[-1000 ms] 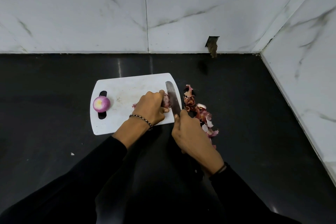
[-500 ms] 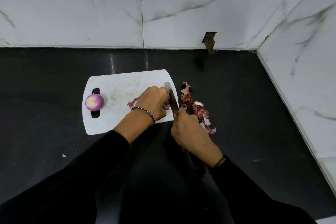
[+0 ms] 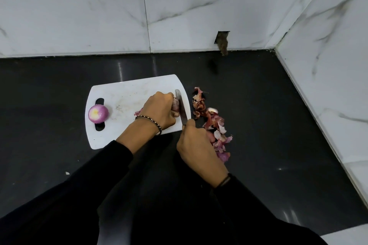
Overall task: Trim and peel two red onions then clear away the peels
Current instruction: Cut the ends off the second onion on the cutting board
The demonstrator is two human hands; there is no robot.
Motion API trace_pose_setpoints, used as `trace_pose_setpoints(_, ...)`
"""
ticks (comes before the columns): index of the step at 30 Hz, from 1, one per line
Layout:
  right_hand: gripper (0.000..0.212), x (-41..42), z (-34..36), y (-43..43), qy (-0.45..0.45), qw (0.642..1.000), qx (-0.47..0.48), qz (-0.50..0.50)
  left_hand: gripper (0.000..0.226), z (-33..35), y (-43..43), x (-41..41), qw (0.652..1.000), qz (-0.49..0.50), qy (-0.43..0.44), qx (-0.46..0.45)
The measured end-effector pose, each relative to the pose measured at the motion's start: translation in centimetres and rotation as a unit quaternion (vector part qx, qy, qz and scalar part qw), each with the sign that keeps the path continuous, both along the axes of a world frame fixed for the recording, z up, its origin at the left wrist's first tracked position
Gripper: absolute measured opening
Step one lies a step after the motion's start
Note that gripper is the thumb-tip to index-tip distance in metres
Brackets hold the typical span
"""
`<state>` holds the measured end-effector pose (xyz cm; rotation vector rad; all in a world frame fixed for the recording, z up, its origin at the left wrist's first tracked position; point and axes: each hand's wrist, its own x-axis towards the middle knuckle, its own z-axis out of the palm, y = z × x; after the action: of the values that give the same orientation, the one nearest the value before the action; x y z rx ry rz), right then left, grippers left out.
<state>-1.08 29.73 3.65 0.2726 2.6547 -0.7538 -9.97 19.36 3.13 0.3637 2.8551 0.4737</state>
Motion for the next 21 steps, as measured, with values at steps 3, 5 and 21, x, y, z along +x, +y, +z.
trace_pose_setpoints(3,0.029,0.3,0.0,-0.4,0.006,1.0,0.025,0.002,0.018,0.1,0.3,0.1,1.0,0.011,0.001,-0.005)
trace_pose_setpoints(5,0.028,0.7,0.0,-0.9,0.01,0.999,0.039,-0.004,0.016,0.1,0.3,0.2,1.0,0.018,0.003,-0.009)
trace_pose_setpoints(21,0.02,1.6,-0.7,0.7,0.093,0.995,-0.04,-0.009,0.026,-0.3,-1.5,0.8,0.995,0.054,0.016,0.082)
